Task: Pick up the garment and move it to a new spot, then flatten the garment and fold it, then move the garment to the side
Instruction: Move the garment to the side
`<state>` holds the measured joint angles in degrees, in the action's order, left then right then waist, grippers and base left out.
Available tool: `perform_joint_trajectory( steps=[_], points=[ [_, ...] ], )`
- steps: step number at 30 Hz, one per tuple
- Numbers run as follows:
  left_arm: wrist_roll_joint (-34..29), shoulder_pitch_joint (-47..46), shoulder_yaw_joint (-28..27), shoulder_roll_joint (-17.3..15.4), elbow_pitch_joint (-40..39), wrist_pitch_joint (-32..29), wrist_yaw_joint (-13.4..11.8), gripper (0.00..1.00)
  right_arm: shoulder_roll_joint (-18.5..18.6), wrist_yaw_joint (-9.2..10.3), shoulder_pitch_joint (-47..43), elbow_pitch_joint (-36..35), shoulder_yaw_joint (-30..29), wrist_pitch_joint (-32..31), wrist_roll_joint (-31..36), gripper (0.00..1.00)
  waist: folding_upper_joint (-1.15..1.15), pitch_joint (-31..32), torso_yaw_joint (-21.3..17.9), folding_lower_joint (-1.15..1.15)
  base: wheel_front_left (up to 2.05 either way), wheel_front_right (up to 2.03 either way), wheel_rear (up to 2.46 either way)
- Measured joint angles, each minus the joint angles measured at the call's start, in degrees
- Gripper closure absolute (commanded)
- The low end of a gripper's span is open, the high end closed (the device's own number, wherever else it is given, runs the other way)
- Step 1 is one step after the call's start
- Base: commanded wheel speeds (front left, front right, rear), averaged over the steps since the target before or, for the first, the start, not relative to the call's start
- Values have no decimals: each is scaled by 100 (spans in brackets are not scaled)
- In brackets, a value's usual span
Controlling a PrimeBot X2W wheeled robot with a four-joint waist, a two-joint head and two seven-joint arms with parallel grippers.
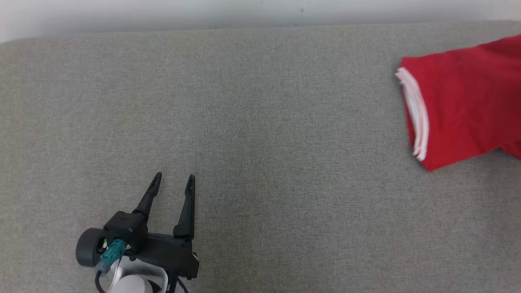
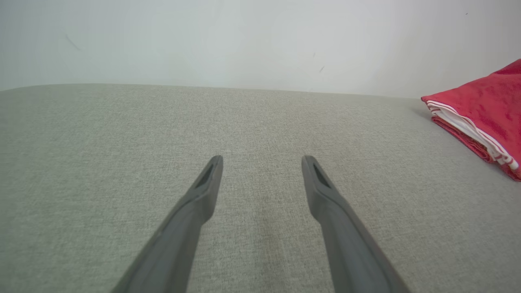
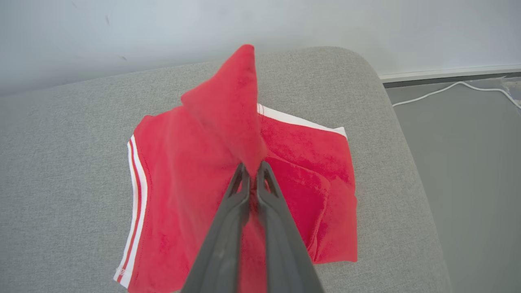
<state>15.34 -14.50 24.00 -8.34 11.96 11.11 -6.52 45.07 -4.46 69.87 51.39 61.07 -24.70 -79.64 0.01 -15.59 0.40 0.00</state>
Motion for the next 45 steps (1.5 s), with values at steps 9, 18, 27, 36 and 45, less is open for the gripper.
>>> perform_joint_trajectory(
  steps=[9, 18, 27, 36, 45],
  points=[
    [-21, -51, 31, -14, 0, -26, 5, 0, 152, 40, 310, 102, 68, 20, 280, 100, 0, -139, 22, -1, 0, 0, 0],
    [-22, -142, 48, -25, -4, -52, 7, 0, 319, 43, 615, 275, 204, 48, 620, 100, 0, -228, 42, 0, 0, 0, 0],
    [-22, -242, 62, -1, -4, -54, 46, 0, 398, 92, 825, 444, 379, 48, 929, 100, -1, -345, 103, 0, 0, 0, 0],
    [-22, -246, 52, -2, 18, -56, 46, 0, 407, 196, 1092, 635, 650, 136, 1434, 0, 0, -419, 159, 0, 0, 0, 0],
    [-12, -254, 2, 18, 162, -48, 46, 0, 160, 80, 1166, 703, 623, 467, 1488, 0, 0, -318, 127, 0, 0, 0, 0]
  ],
)
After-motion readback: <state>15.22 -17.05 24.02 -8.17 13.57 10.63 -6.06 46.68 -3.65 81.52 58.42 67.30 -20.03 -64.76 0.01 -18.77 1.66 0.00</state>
